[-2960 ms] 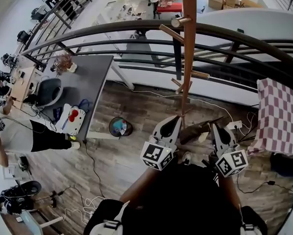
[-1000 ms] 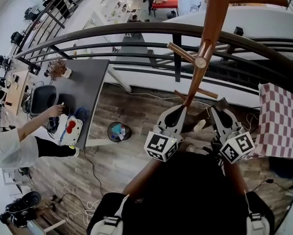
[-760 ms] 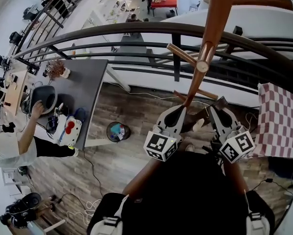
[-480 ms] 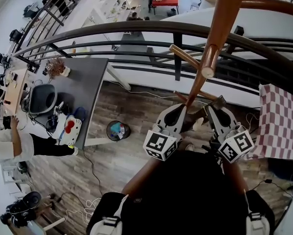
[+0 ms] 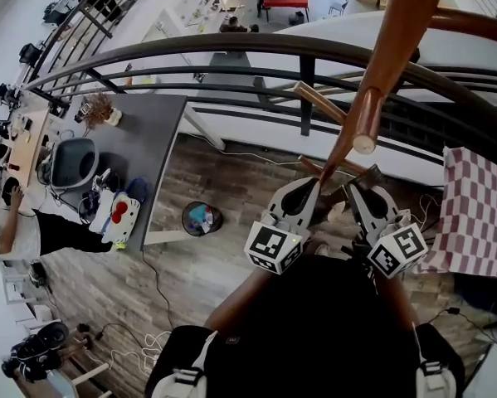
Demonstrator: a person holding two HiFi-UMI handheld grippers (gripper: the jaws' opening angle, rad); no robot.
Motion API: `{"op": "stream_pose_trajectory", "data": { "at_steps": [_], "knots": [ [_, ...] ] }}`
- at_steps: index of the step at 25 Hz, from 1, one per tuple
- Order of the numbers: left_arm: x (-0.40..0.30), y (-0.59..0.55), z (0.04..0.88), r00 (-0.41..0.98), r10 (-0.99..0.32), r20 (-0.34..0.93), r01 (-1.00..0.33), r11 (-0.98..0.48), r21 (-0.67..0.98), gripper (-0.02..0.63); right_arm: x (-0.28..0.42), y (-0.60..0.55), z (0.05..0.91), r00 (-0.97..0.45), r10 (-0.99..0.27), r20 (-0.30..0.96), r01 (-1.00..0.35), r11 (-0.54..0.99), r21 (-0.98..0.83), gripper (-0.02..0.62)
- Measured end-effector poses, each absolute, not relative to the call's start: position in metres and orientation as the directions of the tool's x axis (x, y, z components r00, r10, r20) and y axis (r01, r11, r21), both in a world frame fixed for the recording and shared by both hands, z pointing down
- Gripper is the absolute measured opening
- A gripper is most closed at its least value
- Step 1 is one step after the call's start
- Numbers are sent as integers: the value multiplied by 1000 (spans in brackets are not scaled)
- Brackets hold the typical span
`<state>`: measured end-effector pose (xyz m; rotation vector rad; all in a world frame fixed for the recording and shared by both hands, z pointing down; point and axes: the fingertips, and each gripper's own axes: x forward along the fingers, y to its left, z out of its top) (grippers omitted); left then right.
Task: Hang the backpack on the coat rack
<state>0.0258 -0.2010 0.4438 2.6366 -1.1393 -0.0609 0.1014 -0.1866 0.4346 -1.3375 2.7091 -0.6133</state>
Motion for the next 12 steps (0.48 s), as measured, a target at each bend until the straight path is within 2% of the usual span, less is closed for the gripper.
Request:
{"op": "stream_pose_trajectory", "data": {
  "at_steps": [12],
  "knots": [
    [23,-203,446,682,-728,73,-716,-645,267,9,93,-194,443,-637,-758,139,-737,548,-395,26]
  ]
}}
